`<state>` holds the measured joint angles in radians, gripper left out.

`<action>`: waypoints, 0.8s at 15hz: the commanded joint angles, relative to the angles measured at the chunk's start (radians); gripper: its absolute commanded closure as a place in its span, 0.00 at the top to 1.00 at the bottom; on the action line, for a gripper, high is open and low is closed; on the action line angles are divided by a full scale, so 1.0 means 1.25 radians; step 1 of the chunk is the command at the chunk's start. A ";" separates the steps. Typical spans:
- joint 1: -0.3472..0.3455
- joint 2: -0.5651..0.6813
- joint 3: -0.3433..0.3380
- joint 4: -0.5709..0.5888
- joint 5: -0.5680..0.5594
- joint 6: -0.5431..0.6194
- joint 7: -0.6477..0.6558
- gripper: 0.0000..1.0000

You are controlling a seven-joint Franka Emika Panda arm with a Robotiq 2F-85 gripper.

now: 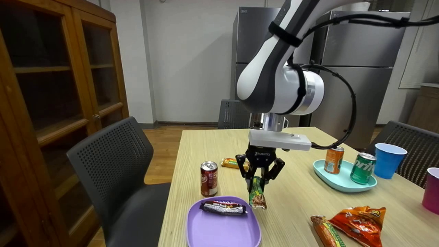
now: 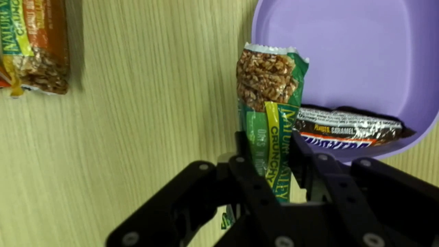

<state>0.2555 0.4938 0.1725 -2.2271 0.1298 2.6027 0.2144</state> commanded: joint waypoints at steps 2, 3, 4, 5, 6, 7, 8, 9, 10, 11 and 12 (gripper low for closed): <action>0.026 -0.024 0.024 -0.018 -0.072 -0.024 -0.086 0.08; 0.030 -0.025 0.028 -0.020 -0.088 -0.023 -0.105 0.08; 0.033 -0.024 0.033 -0.019 -0.104 -0.026 -0.125 0.08; 0.035 -0.024 0.038 -0.021 -0.119 -0.026 -0.147 0.08; 0.034 -0.024 0.045 -0.024 -0.130 -0.028 -0.172 0.08; 0.034 -0.023 0.050 -0.026 -0.144 -0.027 -0.196 0.08; 0.031 -0.020 0.058 -0.027 -0.153 -0.024 -0.224 0.08; 0.029 -0.017 0.064 -0.029 -0.165 -0.022 -0.252 0.08; 0.030 -0.012 0.065 -0.026 -0.173 -0.026 -0.267 0.08; 0.027 -0.006 0.069 -0.026 -0.179 -0.023 -0.289 0.08; 0.026 0.000 0.071 -0.026 -0.188 -0.019 -0.307 0.08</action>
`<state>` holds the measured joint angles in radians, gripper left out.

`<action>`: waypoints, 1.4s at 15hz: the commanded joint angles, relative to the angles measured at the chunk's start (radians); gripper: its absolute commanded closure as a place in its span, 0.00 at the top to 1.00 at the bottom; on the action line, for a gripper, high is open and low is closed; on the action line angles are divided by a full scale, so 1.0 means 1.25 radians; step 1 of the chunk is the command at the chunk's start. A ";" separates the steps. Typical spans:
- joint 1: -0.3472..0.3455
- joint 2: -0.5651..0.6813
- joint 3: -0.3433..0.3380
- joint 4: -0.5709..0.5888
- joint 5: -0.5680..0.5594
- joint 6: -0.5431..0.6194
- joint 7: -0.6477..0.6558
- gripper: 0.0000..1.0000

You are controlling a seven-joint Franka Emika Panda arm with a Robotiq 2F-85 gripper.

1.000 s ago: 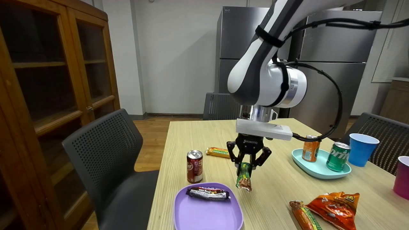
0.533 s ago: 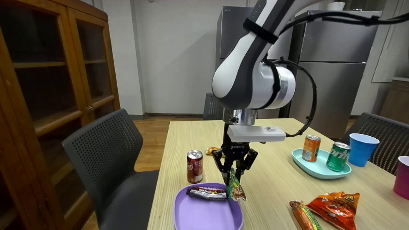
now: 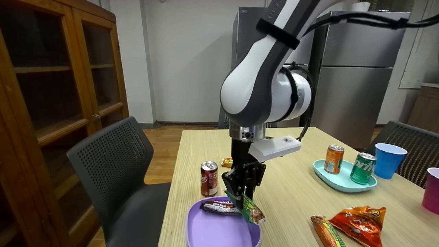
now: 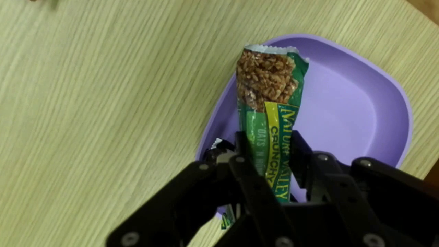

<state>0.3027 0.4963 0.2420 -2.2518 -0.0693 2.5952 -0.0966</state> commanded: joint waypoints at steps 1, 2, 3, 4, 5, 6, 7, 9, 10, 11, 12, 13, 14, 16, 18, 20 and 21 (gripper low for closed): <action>-0.010 0.003 0.014 -0.007 -0.038 -0.014 -0.071 0.08; -0.005 0.007 0.011 -0.007 -0.051 -0.012 -0.081 0.08; -0.004 0.010 0.012 -0.008 -0.061 -0.012 -0.093 0.08; -0.001 0.013 0.012 -0.009 -0.074 -0.010 -0.101 0.08; -0.001 0.018 0.015 -0.008 -0.083 -0.008 -0.110 0.08; 0.000 0.022 0.017 -0.006 -0.091 -0.007 -0.118 0.08; 0.001 0.025 0.018 -0.003 -0.099 -0.006 -0.123 0.08; 0.002 0.030 0.022 0.001 -0.109 -0.007 -0.132 0.08; 0.003 0.034 0.024 0.004 -0.113 -0.006 -0.135 0.08; 0.002 0.037 0.026 0.006 -0.115 -0.005 -0.140 0.08; 0.002 0.041 0.027 0.010 -0.115 -0.006 -0.141 0.08; 0.003 0.044 0.028 0.012 -0.116 -0.007 -0.144 0.08; 0.005 0.047 0.028 0.015 -0.117 -0.007 -0.145 0.08; 0.008 0.059 0.027 0.025 -0.119 -0.008 -0.142 0.08; 0.012 0.069 0.024 0.036 -0.120 -0.004 -0.136 0.08; 0.014 0.080 0.023 0.048 -0.121 -0.004 -0.135 0.08; 0.016 0.085 0.021 0.054 -0.123 -0.003 -0.133 0.08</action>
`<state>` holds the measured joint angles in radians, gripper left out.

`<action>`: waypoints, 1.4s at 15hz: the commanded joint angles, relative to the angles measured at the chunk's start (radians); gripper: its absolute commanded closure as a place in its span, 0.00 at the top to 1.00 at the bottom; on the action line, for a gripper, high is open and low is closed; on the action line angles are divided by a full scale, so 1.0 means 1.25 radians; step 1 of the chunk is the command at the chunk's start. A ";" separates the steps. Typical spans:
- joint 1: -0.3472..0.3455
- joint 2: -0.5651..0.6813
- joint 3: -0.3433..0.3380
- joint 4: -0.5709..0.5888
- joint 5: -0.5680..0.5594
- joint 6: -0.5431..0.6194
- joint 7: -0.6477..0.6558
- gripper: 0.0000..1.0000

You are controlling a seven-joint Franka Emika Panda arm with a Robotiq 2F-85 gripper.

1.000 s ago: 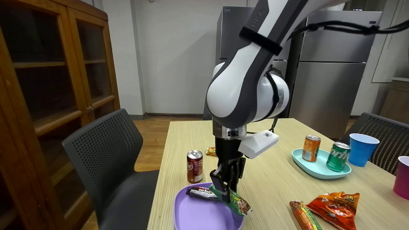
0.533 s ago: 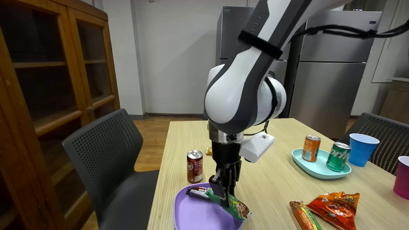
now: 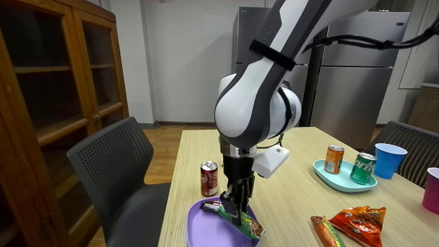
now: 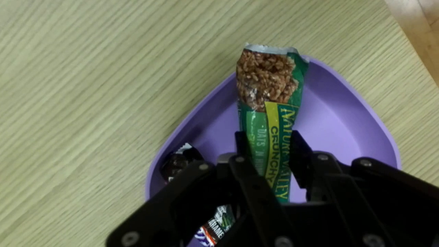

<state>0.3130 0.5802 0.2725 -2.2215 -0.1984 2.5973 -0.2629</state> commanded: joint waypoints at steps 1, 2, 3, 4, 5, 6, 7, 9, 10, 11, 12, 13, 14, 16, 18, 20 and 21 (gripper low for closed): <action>0.009 0.024 -0.004 0.037 -0.020 -0.006 0.001 0.08; 0.009 0.029 -0.004 0.042 -0.021 -0.007 0.000 0.08; 0.012 0.035 -0.007 0.049 -0.024 -0.005 0.002 0.08; 0.014 0.040 -0.010 0.054 -0.027 -0.005 0.004 0.08; 0.015 0.044 -0.011 0.058 -0.030 -0.005 0.005 0.08; 0.014 0.047 -0.011 0.061 -0.031 -0.006 0.004 0.08; 0.013 0.050 -0.010 0.064 -0.030 -0.007 0.004 0.08; 0.012 0.051 -0.008 0.067 -0.028 -0.012 0.003 0.30; 0.010 0.050 -0.006 0.066 -0.028 -0.014 0.000 0.57; 0.011 0.047 -0.008 0.063 -0.029 -0.012 0.003 0.56; 0.009 0.045 -0.005 0.062 -0.026 -0.011 0.002 0.60; 0.009 0.042 -0.005 0.060 -0.026 -0.011 0.004 0.66; 0.008 0.040 -0.004 0.059 -0.023 -0.013 0.004 0.74; 0.001 0.030 0.002 0.055 -0.016 -0.017 0.001 0.89; -0.003 0.021 0.006 0.052 -0.012 -0.020 -0.002 1.00; -0.008 0.011 0.009 0.050 -0.007 -0.024 -0.004 1.00; -0.010 0.007 0.011 0.050 -0.005 -0.025 -0.006 1.00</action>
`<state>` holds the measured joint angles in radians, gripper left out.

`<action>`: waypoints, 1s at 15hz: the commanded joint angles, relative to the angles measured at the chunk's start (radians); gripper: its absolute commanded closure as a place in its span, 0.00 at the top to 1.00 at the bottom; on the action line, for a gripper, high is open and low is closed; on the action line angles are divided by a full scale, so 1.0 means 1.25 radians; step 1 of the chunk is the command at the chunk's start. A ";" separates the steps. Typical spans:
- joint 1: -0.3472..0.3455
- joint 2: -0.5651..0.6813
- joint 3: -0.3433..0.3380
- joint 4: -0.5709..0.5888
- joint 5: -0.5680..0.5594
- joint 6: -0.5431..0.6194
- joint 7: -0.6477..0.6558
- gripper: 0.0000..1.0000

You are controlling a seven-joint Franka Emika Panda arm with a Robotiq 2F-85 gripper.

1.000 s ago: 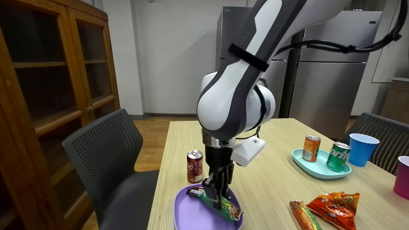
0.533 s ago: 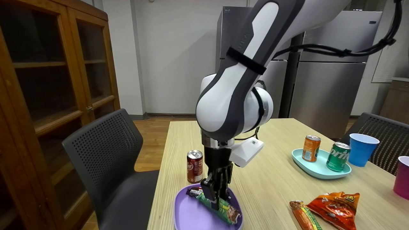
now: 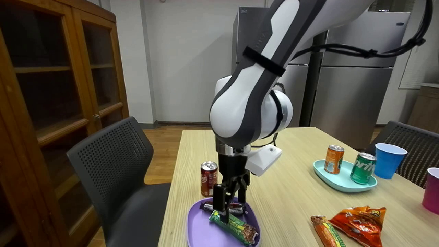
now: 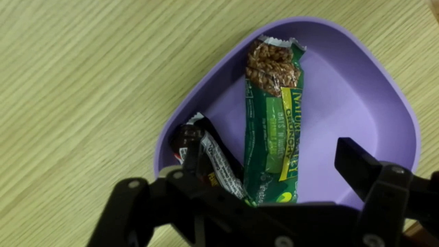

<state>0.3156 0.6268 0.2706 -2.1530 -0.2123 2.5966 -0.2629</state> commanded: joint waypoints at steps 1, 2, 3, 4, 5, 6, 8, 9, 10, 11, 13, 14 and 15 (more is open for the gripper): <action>-0.014 -0.035 0.011 -0.006 0.006 -0.022 -0.007 1.00; -0.019 -0.039 0.010 -0.005 0.008 -0.022 -0.007 1.00; -0.022 -0.043 0.008 -0.005 0.009 -0.021 -0.007 1.00; -0.026 -0.047 0.006 -0.003 0.010 -0.021 -0.007 1.00; -0.032 -0.051 0.003 -0.002 0.012 -0.018 -0.006 1.00; -0.038 -0.056 0.001 0.001 0.013 -0.017 -0.006 1.00; -0.049 -0.064 -0.005 0.009 0.014 -0.016 -0.004 1.00; -0.060 -0.069 -0.002 0.014 0.021 -0.024 -0.012 1.00; -0.070 -0.075 0.000 0.016 0.027 -0.025 -0.016 1.00; -0.078 -0.079 0.000 0.017 0.035 -0.026 -0.012 1.00; -0.066 -0.057 -0.010 0.020 0.022 -0.003 -0.003 1.00; -0.071 -0.060 -0.010 0.020 0.023 -0.003 -0.003 1.00; -0.072 -0.062 -0.010 0.020 0.024 -0.003 -0.003 1.00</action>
<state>0.2210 0.5507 0.2613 -2.1293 -0.1885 2.5952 -0.2629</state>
